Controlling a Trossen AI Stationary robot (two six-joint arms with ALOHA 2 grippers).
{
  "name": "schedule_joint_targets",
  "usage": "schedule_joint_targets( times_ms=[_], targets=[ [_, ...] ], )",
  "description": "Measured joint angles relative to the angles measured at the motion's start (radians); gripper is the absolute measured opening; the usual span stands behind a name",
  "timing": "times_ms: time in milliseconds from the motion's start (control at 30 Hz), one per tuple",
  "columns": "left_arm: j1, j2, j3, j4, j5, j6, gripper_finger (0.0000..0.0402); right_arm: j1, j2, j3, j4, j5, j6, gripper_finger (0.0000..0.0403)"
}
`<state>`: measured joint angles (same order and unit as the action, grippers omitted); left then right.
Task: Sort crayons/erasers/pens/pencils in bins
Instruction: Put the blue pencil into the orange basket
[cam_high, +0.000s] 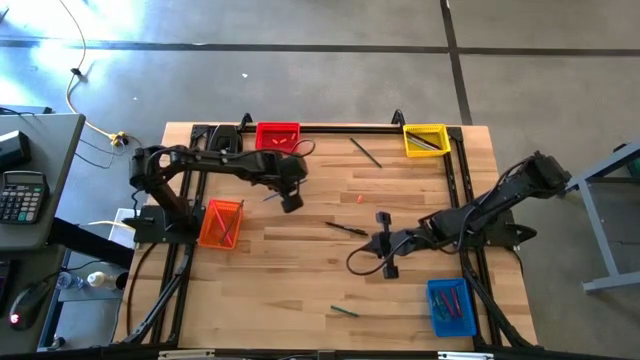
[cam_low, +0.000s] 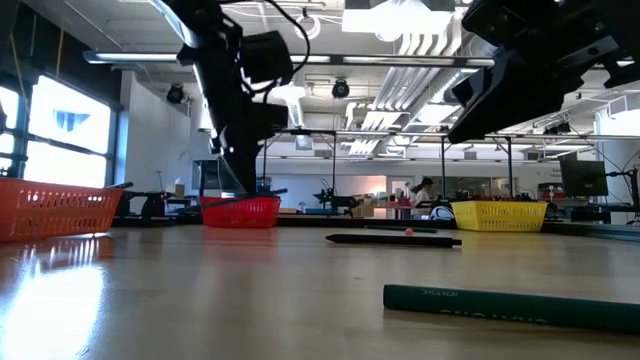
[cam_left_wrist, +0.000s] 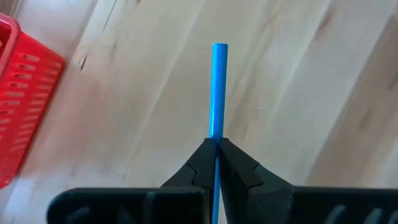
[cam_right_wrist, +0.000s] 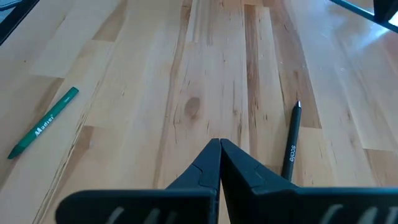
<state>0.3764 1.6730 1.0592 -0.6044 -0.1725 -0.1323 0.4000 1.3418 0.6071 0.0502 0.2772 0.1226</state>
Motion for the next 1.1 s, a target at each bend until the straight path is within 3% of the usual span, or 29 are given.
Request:
schedule_joint_targets(
  times_ms=[267, 633, 867, 1100],
  targets=[
    [-0.034, -0.073, 0.024, -0.033, 0.003, -0.099, 0.0, 0.035, 0.0, 0.0, 0.0, 0.004, 0.0, 0.0],
    [-0.122, -0.064, -0.149, 0.109, 0.031, -0.147, 0.0001, 0.039, 0.0, 0.0, 0.018, 0.008, -0.001, 0.0],
    [-0.123, -0.068, -0.122, -0.015, -0.038, -0.146, 0.001, 0.039, 0.0, 0.0, 0.028, 0.008, -0.011, 0.0],
    [-0.03, -0.069, -0.058, -0.158, -0.1, -0.127, 0.006, 0.039, 0.0, 0.0, 0.028, 0.008, -0.011, 0.0]
  ],
)
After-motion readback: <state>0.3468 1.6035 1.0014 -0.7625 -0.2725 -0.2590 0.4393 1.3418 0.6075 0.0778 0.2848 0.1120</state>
